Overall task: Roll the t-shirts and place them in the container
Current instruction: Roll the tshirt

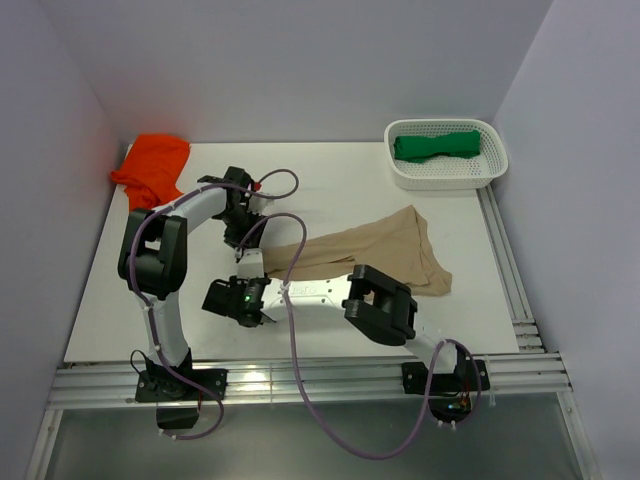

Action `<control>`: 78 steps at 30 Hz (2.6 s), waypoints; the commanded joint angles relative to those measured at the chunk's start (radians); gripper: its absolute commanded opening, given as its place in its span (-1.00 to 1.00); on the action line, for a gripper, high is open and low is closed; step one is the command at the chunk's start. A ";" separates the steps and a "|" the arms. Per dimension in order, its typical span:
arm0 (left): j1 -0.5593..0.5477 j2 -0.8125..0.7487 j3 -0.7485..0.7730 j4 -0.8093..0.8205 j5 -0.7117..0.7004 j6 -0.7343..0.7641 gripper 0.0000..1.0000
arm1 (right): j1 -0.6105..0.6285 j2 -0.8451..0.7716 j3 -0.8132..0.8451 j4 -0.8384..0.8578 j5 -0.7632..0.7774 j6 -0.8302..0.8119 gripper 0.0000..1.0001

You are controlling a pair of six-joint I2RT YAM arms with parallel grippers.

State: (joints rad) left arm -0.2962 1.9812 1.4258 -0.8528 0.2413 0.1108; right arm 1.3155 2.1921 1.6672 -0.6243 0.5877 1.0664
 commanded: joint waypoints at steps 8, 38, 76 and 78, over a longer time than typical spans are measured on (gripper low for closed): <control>-0.003 -0.013 0.073 -0.011 0.021 0.010 0.18 | 0.010 0.129 0.129 -0.212 -0.025 0.055 -0.20; 0.172 -0.122 0.009 -0.065 0.452 0.104 0.39 | -0.217 -0.431 -0.900 1.236 -0.457 0.349 -0.80; 0.059 0.036 0.091 -0.055 0.144 -0.062 -0.87 | -0.183 -0.422 -0.781 0.867 -0.310 0.282 -0.61; 0.048 0.041 0.102 -0.078 0.112 -0.051 -0.88 | -0.165 -0.430 -0.739 0.747 -0.275 0.251 -0.41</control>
State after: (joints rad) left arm -0.2382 2.0125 1.4796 -0.8795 0.4492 0.0147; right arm 1.1191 1.8103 0.8562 0.3119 0.2253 1.3766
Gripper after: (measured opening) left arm 0.196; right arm 0.273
